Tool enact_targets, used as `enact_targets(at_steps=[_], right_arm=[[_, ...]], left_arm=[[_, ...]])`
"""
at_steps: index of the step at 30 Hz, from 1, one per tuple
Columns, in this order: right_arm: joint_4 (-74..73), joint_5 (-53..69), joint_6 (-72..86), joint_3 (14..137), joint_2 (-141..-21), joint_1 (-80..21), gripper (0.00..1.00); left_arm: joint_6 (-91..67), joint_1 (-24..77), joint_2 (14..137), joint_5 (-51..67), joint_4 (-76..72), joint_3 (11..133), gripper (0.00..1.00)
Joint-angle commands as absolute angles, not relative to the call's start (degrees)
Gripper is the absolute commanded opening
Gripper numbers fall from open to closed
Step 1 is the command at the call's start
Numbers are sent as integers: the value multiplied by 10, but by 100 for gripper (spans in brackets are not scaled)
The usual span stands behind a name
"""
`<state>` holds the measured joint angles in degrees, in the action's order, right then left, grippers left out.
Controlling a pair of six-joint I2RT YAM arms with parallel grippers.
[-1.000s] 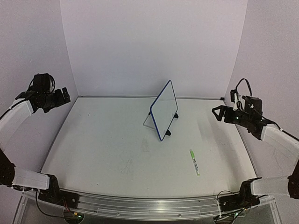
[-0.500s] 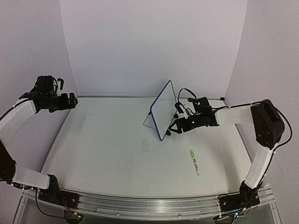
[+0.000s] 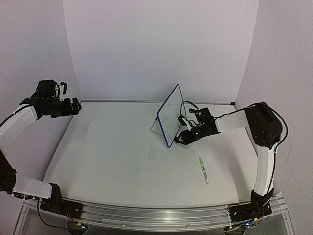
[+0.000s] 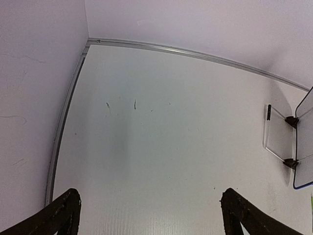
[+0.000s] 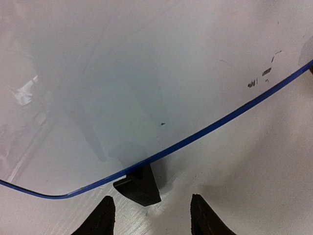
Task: Write a sentence on the whiteboard
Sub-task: Move the whiteboard stand to the center of the board.
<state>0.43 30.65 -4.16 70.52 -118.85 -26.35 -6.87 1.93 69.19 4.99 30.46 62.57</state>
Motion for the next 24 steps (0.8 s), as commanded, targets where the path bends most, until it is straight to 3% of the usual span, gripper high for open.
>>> enact_targets(at_steps=[1, 14, 24], right_arm=[[15, 296, -62, 728, -1199, -269, 46], [16, 255, -81, 763, -1228, -299, 37], [30, 189, -97, 755, -1227, -336, 6]], left_arm=[[-62, 19, 691, 60, 291, 637, 99], [-65, 18, 702, 66, 293, 639, 100], [-68, 18, 705, 66, 294, 640, 99]])
